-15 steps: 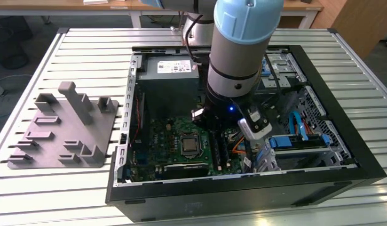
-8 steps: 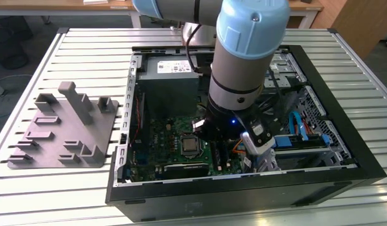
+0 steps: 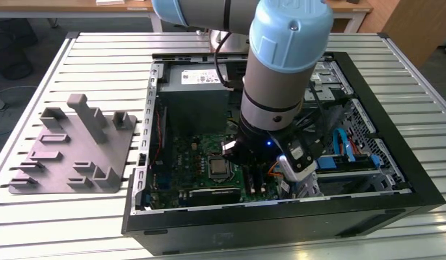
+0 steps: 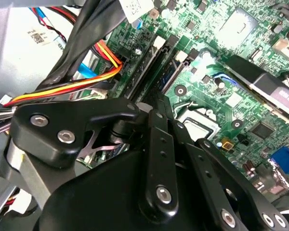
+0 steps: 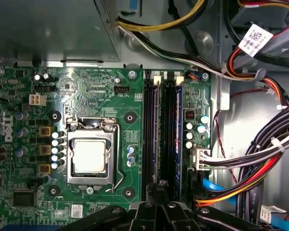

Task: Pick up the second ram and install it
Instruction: 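Press down the second ram until it locks into place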

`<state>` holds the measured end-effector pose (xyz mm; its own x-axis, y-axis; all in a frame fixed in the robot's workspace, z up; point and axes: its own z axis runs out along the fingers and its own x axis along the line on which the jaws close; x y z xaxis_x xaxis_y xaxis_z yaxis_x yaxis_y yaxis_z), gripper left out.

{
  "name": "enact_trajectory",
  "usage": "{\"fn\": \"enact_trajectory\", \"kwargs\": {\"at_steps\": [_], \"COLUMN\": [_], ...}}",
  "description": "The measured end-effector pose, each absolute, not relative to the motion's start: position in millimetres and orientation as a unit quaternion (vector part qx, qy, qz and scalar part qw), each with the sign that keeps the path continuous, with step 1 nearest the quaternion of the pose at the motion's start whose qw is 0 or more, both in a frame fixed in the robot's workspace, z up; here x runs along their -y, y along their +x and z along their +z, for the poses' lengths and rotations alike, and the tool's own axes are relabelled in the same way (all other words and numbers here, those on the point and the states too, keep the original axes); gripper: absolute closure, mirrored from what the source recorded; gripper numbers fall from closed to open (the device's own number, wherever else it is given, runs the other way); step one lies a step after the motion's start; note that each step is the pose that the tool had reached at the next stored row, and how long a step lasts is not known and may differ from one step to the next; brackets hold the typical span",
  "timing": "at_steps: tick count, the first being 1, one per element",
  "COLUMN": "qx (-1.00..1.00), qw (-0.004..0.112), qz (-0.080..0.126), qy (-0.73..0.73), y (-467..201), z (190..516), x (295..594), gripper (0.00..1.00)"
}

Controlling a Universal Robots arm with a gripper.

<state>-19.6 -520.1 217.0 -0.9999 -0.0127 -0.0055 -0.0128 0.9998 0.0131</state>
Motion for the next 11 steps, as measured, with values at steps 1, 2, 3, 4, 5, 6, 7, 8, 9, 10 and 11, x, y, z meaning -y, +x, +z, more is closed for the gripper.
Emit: {"fn": "enact_trajectory", "kwargs": {"at_steps": [1, 2, 3, 4, 5, 6, 7, 8, 9, 10, 11], "qx": [-1.000, -1.000, -1.000, -1.000, -1.000, -1.000, -1.000, -1.000, -1.000, -1.000, -1.000], "qw": [0.003, 0.003, 0.003, 0.003, 0.003, 0.003, 0.003, 0.003, 0.003, 0.003, 0.003], "qz": [0.006, 0.006, 0.006, 0.006, 0.007, 0.007, 0.006, 0.006, 0.006, 0.006, 0.006], "qy": [-0.006, -0.006, -0.006, -0.006, -0.006, -0.006, -0.006, -0.006, -0.006, -0.006, -0.006], "y": [-20, -20, -20, -20, -20, -20, -20, -20, -20, -20, -20], "z": [217, 217, 217, 217, 220, 225, 229, 231, 231, 232, 232], "x": [520, 520, 520, 520, 520, 520, 520, 520, 519, 516, 512], "gripper": [0.90, 0.90, 0.90, 0.90, 0.90, 0.90, 0.90, 0.90, 0.90, 0.90, 0.90]}}
